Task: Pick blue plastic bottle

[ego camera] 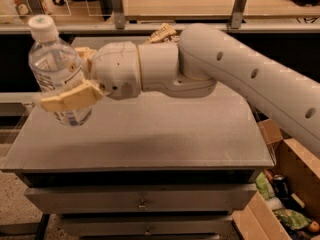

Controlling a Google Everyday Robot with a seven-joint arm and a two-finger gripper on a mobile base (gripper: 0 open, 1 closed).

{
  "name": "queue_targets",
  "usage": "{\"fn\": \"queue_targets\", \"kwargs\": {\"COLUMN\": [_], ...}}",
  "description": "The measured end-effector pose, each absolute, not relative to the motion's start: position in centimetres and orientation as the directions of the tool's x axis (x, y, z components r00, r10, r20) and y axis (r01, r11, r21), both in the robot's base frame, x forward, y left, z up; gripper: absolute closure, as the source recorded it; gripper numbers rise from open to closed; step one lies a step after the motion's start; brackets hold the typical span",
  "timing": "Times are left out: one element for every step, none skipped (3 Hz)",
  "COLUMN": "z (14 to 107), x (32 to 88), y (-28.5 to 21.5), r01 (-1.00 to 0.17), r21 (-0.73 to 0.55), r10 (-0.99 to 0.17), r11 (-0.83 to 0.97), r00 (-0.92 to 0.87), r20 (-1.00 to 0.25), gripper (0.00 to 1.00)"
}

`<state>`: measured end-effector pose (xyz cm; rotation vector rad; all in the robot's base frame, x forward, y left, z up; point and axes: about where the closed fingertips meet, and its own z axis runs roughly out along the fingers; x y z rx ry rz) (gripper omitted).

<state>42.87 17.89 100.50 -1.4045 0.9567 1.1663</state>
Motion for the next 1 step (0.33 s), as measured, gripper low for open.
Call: {"fn": "queue_targets", "kwargs": {"z": [101.67], "x": [42.72], "y": [17.65], "r01": [-0.962], "r21": [-0.230], "r10": [0.041], "r11": [-0.148], "r00": [0.226], "r20": [-0.973], "gripper": [1.00]}}
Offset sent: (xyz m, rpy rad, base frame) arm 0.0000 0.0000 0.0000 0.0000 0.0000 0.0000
